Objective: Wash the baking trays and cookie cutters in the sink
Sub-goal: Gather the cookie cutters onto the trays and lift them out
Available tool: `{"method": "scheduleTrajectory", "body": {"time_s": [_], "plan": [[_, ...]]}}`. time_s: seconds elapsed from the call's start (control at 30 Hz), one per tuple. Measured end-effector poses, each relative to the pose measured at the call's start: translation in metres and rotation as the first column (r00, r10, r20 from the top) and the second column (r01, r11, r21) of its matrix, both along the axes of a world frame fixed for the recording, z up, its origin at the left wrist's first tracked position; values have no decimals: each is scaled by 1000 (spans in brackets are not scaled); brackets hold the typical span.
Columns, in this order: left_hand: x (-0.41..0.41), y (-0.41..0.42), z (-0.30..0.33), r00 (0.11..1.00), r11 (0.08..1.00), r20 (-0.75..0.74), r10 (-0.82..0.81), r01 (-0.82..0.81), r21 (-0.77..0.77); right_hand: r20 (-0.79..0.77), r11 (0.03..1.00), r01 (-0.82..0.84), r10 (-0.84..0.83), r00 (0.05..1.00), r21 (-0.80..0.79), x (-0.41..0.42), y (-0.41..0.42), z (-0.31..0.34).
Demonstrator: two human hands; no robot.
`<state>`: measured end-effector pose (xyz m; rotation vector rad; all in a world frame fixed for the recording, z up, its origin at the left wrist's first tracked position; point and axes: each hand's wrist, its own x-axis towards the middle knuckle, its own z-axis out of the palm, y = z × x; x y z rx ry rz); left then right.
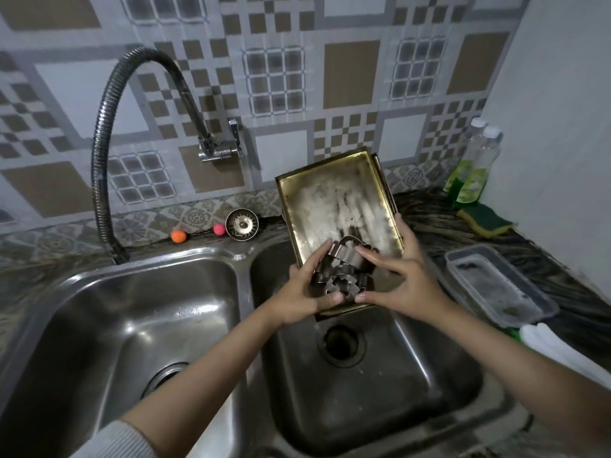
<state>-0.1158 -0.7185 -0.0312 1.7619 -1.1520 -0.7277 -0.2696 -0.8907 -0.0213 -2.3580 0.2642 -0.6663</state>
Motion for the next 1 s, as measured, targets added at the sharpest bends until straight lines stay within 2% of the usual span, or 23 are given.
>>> {"method": "scheduleTrajectory", "body": {"time_s": [0.2, 0.43, 0.7, 1.0], "plan": [[7, -6, 21, 987, 996, 162, -1, 16, -88, 78, 978, -3, 20, 997, -211, 6, -9, 32], [6, -6, 41, 956, 978, 291, 37, 26, -209, 175, 930, 18, 49, 983, -366, 10, -11, 56], [-1, -7, 56, 953, 956, 296, 58, 32, -291, 223, 867, 15, 111, 968, -498, 10, -11, 81], [3, -11, 66, 923, 932, 367, 113, 29, -362, 235, 812, 31, 132, 963, -583, 12, -11, 100]]}}
